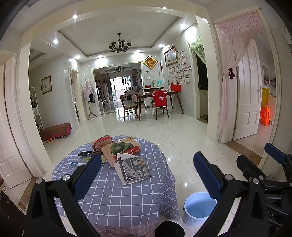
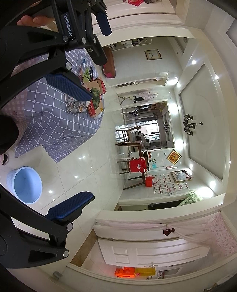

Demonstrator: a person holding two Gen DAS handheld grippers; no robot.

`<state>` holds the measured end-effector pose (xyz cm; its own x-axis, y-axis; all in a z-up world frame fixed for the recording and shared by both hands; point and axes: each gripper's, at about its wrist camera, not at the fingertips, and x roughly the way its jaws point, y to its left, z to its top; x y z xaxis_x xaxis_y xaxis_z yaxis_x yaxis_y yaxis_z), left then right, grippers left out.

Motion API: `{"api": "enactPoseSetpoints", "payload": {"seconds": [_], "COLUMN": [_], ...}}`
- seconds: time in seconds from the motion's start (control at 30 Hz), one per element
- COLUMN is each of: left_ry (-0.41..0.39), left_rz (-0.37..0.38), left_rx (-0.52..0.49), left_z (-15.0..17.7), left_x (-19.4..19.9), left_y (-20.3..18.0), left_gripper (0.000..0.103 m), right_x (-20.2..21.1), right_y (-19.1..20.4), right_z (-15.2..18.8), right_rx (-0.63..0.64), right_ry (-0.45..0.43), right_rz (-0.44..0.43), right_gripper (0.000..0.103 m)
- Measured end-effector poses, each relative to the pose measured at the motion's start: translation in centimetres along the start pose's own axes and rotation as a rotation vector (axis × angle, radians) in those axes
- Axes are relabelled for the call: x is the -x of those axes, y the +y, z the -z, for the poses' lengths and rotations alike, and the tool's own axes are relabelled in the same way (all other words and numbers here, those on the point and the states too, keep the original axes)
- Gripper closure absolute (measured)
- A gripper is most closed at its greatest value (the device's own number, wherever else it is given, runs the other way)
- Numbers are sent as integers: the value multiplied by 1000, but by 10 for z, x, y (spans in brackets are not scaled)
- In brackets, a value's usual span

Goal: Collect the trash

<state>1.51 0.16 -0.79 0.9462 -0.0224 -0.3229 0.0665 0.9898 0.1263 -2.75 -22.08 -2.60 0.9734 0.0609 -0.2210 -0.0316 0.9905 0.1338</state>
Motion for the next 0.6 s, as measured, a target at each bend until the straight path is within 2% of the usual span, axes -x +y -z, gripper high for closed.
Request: {"api": "enactPoseSetpoints", "payload": {"seconds": [0.6], "left_ry": [0], "left_rz": [1], "left_rx": [1], "left_z": [-1], "left_x": [0], "left_y": [1], "left_gripper": [4], "right_x": [0], "right_y": [0], "right_z": [0], "right_rx": [-1], "right_ry": [0], "right_rz": [0], "right_gripper": [6]}}
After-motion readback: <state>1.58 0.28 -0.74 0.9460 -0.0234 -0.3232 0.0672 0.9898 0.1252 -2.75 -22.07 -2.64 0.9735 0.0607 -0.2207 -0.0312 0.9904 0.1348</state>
